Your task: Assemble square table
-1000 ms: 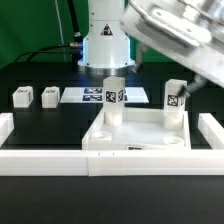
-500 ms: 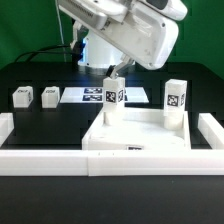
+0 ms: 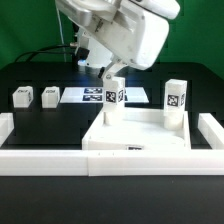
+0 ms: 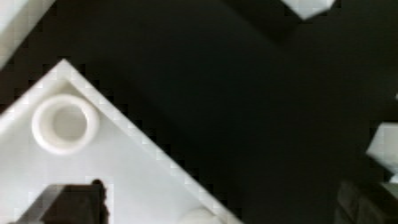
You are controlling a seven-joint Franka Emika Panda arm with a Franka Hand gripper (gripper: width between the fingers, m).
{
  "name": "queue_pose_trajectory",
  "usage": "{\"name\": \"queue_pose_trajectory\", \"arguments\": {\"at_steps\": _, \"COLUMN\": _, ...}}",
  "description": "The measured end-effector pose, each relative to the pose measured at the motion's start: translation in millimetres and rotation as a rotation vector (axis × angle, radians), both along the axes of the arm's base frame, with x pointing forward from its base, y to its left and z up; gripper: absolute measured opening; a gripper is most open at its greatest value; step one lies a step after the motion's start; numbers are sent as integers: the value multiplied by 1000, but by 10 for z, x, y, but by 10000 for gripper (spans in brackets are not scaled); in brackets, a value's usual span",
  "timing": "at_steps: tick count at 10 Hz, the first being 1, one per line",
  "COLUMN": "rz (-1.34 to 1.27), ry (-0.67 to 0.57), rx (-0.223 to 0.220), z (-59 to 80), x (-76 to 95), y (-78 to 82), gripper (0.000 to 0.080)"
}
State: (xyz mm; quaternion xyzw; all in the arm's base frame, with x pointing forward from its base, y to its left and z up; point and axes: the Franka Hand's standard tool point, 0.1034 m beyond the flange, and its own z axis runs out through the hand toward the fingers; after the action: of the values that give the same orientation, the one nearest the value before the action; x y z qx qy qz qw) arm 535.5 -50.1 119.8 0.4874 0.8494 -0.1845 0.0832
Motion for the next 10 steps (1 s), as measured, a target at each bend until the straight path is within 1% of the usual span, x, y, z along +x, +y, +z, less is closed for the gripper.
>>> {"name": "queue_pose_trajectory", "arguments": {"at_steps": 1, "rz": -178, "ry": -48, "rx": 9, "z": 36, "x": -128, "y": -158, "gripper": 649}}
{"name": "queue_pose_trajectory", "arguments": {"at_steps": 2, "rz": -246, "ry": -58, "rx": 6, "z": 53, "x": -263, "y": -282, "gripper": 649}}
{"name": "queue_pose_trajectory", "arguments": {"at_steps": 3, "rz": -380, "ry": -68, "rx": -2, "z": 25, "x": -419, "y": -419, "gripper": 649}}
{"name": "queue_pose_trajectory", "arguments": {"at_steps": 4, "rz": -510, "ry": -74, "rx": -12, "z": -18, "x": -580, "y": -621, "gripper": 649}}
{"name": "queue_pose_trajectory", "arguments": {"at_steps": 5, "rz": -576, "ry": -80, "rx": -28, "z": -39, "x": -665, "y": -808, "gripper": 649}}
{"name": "queue_pose_trajectory", "arguments": {"at_steps": 6, "rz": -659, "ry": -106, "rx": -34, "z": -82, "x": -739, "y": -965, "gripper": 649}}
{"name": "queue_pose_trajectory", "arguments": {"at_steps": 7, "rz": -749, "ry": -125, "rx": -53, "z": -136, "x": -805, "y": -1037, "gripper": 649}}
{"name": "queue_pose_trajectory", "arguments": {"at_steps": 8, "rz": -787, "ry": -142, "rx": -59, "z": -145, "x": -794, "y": -1014, "gripper": 649}}
{"name": "queue_pose_trajectory", "arguments": {"at_steps": 9, "rz": -910, "ry": -190, "rx": -68, "z": -150, "x": -790, "y": -982, "gripper": 649}}
{"name": "queue_pose_trajectory", "arguments": {"at_steps": 10, "rz": -921, "ry": -194, "rx": -70, "z": -153, "x": -793, "y": -983, "gripper": 649}}
